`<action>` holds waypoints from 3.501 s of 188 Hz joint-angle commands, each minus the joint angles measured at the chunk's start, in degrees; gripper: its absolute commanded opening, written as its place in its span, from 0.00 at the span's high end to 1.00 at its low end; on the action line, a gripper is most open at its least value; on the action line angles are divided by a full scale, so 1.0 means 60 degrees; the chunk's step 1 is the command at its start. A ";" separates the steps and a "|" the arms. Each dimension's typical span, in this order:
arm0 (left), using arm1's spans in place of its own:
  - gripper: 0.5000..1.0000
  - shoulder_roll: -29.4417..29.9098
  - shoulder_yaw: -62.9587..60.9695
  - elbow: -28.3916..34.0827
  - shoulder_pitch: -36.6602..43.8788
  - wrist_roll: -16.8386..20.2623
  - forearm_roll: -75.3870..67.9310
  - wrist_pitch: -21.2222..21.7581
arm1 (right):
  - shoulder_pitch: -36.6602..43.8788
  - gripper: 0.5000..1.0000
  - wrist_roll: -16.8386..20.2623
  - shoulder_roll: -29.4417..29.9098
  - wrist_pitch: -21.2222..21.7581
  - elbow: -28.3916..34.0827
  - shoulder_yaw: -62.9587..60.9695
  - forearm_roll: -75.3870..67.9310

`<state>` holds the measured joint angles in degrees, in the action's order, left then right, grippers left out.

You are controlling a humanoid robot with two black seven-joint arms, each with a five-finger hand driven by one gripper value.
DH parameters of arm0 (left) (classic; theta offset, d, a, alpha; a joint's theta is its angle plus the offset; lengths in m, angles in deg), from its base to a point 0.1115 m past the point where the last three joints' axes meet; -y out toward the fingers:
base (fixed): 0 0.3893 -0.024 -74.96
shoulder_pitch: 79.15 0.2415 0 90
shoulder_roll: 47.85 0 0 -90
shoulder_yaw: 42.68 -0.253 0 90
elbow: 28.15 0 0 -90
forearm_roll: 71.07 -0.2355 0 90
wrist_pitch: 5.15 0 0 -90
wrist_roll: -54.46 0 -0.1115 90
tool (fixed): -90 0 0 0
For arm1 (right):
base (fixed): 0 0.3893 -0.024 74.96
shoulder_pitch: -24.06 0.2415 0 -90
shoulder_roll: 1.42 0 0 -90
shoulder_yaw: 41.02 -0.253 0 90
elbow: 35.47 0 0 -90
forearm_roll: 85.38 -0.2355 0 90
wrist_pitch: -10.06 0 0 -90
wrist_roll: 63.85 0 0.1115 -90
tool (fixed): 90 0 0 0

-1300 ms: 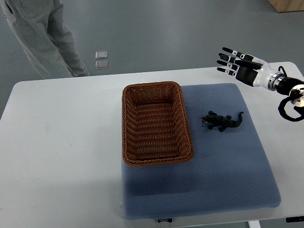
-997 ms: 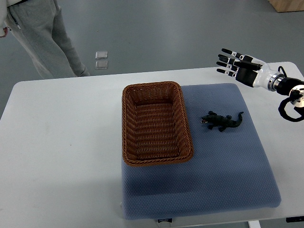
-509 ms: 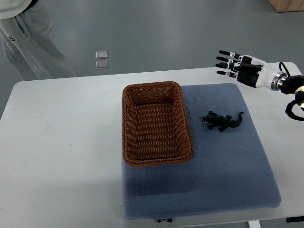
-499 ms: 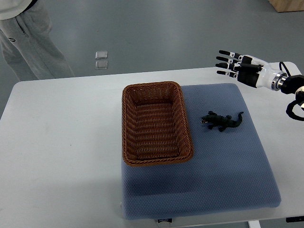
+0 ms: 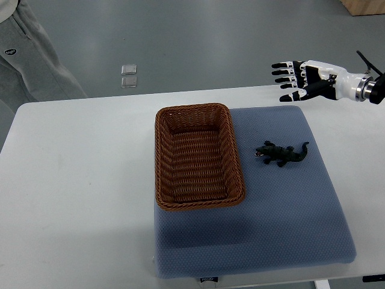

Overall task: Place crocodile in brown basket with right hand
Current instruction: 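Lower the right hand over the dark green toy crocodile, then close the right hand fingers around the crocodile's body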

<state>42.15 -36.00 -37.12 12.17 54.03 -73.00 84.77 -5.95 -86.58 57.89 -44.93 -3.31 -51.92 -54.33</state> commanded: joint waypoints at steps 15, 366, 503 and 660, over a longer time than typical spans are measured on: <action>0.00 0.0000 0.0000 0.0000 -0.0001 0.0000 0.0000 -0.0001 | 0.0182 0.14 -0.1047 -0.0173 -0.0002 0.0354 -0.0001 0.2487; 0.00 0.0000 0.0000 0.0000 -0.0001 0.0000 0.0000 -0.0001 | -0.0081 0.14 -0.1691 0.0032 -0.4810 0.2127 0.2109 0.9665; 0.00 0.0000 0.0000 0.0000 -0.0001 0.0000 0.0000 -0.0001 | -0.0330 0.38 -0.1618 0.0310 -0.4971 0.1834 0.2123 0.9855; 0.00 0.0000 0.0000 0.0000 -0.0001 0.0000 0.0000 -0.0001 | -0.0213 0.77 -0.1676 0.0281 -0.5044 0.1848 0.2065 0.9899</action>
<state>42.15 -36.00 -37.12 12.17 54.03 -73.00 84.77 -7.37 -96.44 59.66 -75.03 7.76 -39.40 5.13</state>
